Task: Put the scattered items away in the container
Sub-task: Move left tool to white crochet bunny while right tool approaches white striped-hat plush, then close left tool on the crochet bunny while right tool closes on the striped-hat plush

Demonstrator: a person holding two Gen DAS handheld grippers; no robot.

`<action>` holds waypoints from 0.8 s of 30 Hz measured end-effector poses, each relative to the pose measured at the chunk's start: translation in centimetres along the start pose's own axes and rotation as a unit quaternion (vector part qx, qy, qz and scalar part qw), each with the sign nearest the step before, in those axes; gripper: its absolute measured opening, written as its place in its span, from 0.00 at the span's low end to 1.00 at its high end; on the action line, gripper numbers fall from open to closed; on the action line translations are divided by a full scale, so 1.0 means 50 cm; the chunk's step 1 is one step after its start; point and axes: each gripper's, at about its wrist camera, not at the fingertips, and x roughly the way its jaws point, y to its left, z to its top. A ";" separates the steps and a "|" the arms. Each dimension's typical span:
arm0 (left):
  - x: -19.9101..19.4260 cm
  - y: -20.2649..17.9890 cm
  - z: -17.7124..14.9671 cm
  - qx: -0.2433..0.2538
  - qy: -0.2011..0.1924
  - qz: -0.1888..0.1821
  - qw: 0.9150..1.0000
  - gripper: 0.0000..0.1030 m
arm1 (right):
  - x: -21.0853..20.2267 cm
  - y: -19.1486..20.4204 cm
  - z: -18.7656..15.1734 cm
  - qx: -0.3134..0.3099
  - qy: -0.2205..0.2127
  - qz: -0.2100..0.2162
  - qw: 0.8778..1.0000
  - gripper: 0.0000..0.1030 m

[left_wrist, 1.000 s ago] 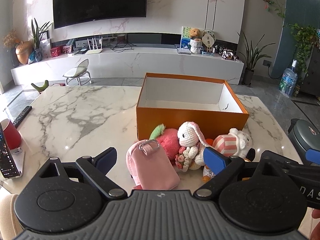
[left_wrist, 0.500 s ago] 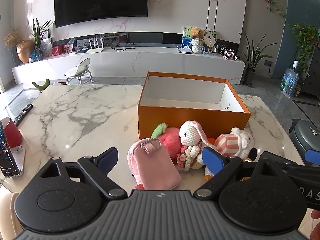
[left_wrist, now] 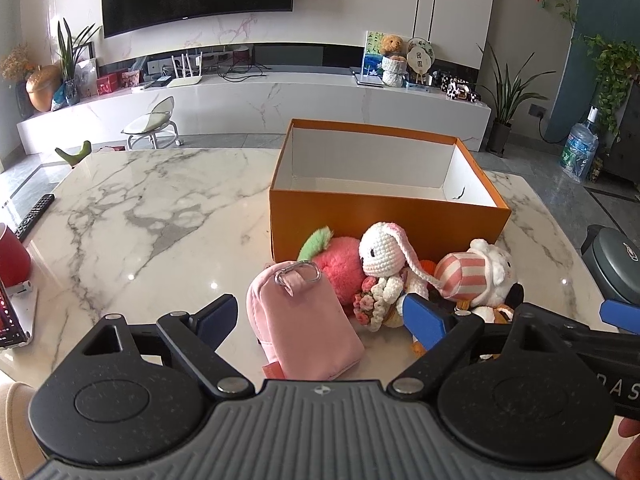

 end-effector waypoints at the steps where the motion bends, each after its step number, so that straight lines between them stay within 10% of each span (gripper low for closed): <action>1: 0.009 0.000 0.000 0.002 0.005 -0.002 1.000 1.00 | 0.008 0.000 0.001 -0.001 0.003 0.001 1.000 0.97; 12: 0.119 0.018 0.018 -0.012 0.056 -0.004 0.998 0.93 | 0.125 0.010 0.020 -0.017 0.049 0.016 0.999 0.73; 24: 0.170 -0.033 0.068 0.032 0.013 -0.082 0.996 0.84 | 0.220 -0.027 0.056 -0.017 0.066 -0.010 0.998 0.72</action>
